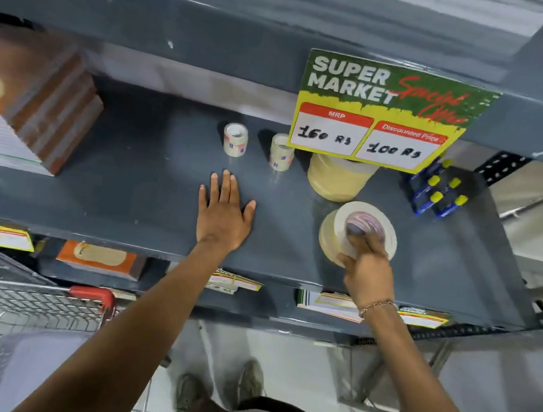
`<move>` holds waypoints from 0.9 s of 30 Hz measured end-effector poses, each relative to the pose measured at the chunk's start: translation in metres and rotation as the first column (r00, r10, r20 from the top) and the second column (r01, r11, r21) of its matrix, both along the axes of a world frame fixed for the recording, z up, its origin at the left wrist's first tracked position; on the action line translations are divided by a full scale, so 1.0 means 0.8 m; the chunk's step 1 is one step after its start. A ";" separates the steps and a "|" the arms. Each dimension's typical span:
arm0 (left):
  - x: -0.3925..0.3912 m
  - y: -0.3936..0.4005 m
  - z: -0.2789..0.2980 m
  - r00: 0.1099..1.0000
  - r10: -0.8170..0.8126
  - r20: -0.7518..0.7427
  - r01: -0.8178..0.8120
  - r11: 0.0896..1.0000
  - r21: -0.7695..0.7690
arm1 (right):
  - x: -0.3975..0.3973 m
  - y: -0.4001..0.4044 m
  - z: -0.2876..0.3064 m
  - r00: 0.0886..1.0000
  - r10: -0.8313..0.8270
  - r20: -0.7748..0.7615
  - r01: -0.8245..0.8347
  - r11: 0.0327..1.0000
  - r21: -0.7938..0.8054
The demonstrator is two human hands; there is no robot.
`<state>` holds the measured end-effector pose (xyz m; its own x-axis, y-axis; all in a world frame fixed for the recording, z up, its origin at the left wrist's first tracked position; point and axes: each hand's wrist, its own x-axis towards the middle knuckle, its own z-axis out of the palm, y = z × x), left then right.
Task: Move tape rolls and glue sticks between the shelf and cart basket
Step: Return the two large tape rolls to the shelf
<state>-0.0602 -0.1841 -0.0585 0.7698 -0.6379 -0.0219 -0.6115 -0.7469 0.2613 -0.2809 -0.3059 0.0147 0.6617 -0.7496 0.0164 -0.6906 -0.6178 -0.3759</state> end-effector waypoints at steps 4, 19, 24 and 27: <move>0.002 0.000 -0.002 1.000 -0.004 0.014 0.004 1.000 0.006 | 0.003 -0.002 -0.009 0.994 0.022 -0.106 -0.023 1.000 -0.011; 0.002 0.002 -0.003 1.000 -0.010 0.027 0.011 0.999 -0.033 | 0.006 0.002 -0.014 0.952 0.017 -0.306 -0.021 1.000 -0.010; 0.004 0.003 -0.004 1.000 -0.006 0.015 0.007 1.000 -0.027 | 0.013 0.002 -0.012 0.905 -0.012 -0.425 -0.044 0.992 -0.122; 0.002 0.002 -0.005 1.000 -0.001 0.022 0.002 0.999 -0.034 | 0.014 0.005 -0.011 0.885 -0.028 -0.465 -0.055 0.985 -0.163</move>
